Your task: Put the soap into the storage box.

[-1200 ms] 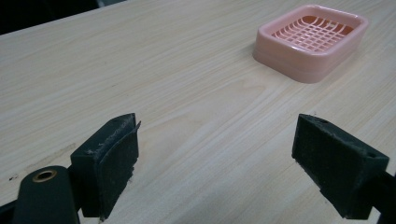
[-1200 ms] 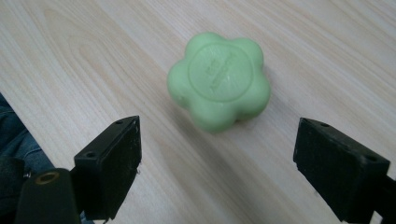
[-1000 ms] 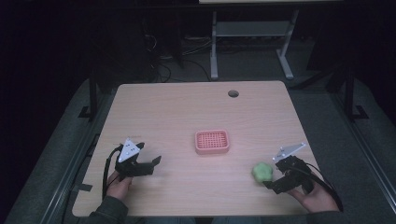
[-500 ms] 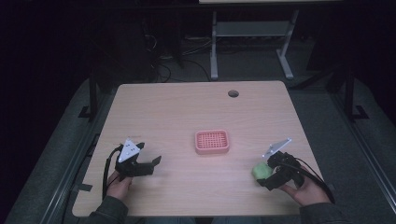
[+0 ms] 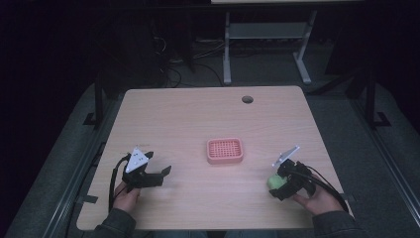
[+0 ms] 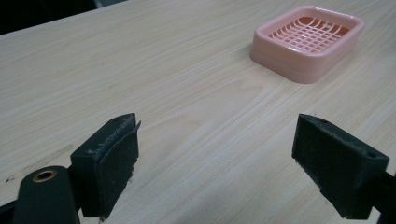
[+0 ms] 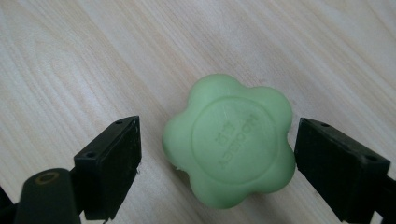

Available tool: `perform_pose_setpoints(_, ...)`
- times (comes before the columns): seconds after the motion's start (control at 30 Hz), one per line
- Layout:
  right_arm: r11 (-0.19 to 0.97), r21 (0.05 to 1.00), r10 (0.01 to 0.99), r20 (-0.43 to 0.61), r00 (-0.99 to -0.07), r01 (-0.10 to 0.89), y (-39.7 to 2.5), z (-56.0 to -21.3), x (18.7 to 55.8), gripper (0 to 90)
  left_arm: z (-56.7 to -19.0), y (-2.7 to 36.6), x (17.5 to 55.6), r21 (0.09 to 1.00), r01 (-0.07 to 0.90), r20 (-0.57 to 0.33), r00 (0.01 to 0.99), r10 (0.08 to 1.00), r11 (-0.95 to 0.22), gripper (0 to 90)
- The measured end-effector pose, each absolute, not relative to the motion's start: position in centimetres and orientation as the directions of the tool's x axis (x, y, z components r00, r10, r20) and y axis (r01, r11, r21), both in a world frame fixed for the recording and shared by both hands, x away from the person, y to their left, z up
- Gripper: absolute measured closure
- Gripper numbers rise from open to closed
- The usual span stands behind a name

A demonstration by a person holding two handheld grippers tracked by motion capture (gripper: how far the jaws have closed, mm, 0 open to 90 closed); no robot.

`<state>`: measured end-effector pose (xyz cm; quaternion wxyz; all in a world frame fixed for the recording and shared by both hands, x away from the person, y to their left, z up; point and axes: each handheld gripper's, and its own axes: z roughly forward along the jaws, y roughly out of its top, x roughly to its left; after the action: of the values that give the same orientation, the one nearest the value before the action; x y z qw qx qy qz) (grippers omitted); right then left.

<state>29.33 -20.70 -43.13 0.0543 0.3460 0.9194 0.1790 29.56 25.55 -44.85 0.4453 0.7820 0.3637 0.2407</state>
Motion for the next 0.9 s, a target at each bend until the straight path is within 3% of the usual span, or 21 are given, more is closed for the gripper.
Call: perform_pose_setpoints(0.9, 0.729, 0.283, 0.652, -0.010, -0.758, 0.624, -19.7, -44.4, 30.4, 18.4, -44.8, 25.5, 29.5, 0.870, 0.354, 0.054, 0.623, 0.781, -0.343, 14.3)
